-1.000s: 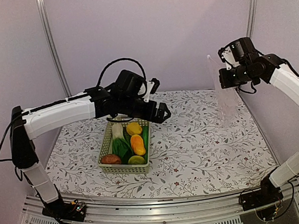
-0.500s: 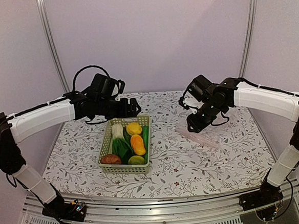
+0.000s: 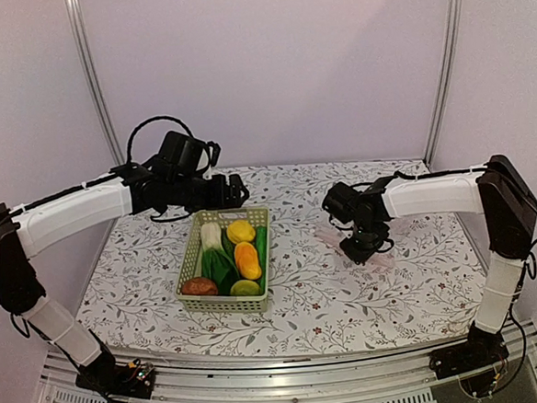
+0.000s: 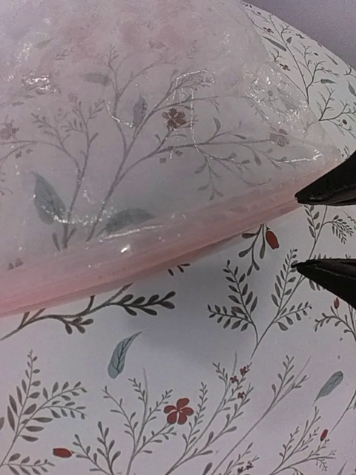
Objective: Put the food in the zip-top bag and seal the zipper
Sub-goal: Pick up the zipper food storage bag from the center of the board.
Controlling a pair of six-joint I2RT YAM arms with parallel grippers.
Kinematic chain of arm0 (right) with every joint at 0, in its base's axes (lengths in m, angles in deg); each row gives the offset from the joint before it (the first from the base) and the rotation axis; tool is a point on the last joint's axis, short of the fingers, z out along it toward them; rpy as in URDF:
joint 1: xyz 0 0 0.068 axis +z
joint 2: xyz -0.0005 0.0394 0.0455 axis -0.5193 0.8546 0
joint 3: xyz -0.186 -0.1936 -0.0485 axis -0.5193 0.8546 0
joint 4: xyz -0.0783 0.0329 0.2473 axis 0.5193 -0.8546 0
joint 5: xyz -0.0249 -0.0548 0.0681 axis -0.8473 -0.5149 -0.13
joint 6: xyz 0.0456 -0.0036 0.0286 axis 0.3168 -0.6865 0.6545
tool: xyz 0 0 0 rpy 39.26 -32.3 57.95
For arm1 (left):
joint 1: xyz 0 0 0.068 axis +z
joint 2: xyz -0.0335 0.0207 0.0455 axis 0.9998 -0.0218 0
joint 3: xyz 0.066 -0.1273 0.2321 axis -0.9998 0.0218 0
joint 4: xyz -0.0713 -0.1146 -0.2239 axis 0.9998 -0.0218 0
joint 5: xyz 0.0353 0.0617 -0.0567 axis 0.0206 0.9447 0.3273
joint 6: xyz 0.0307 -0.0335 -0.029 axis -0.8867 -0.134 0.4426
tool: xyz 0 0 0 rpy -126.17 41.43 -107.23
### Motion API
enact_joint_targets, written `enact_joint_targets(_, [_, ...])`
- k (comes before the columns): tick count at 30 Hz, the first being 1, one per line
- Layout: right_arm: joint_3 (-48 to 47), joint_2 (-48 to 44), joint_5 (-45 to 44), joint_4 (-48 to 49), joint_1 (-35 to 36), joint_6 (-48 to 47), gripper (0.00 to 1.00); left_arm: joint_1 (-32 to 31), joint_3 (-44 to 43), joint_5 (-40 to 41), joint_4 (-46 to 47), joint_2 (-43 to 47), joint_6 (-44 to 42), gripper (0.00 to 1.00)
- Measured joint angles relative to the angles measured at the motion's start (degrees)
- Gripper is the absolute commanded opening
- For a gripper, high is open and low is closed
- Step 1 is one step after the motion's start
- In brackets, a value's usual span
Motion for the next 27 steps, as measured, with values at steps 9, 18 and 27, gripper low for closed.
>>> enact_joint_targets(9, [-1.8,6.1,-5.7,2.1,-0.1,-2.3,0.26,0.5,1.0,0.0,0.1,1.7,0.3,0.95])
enact_joint_targets(18, [-1.8,7.2,-10.1,5.6,-0.2,-2.3,0.23,0.5,1.6,-0.1,0.0,3.1,1.5,0.95])
enact_joint_targets(27, [-2.7,9.1,-12.4,10.6,-2.7,-3.1,0.0,0.5,1.5,-0.6,-0.3,3.3,3.1,0.94])
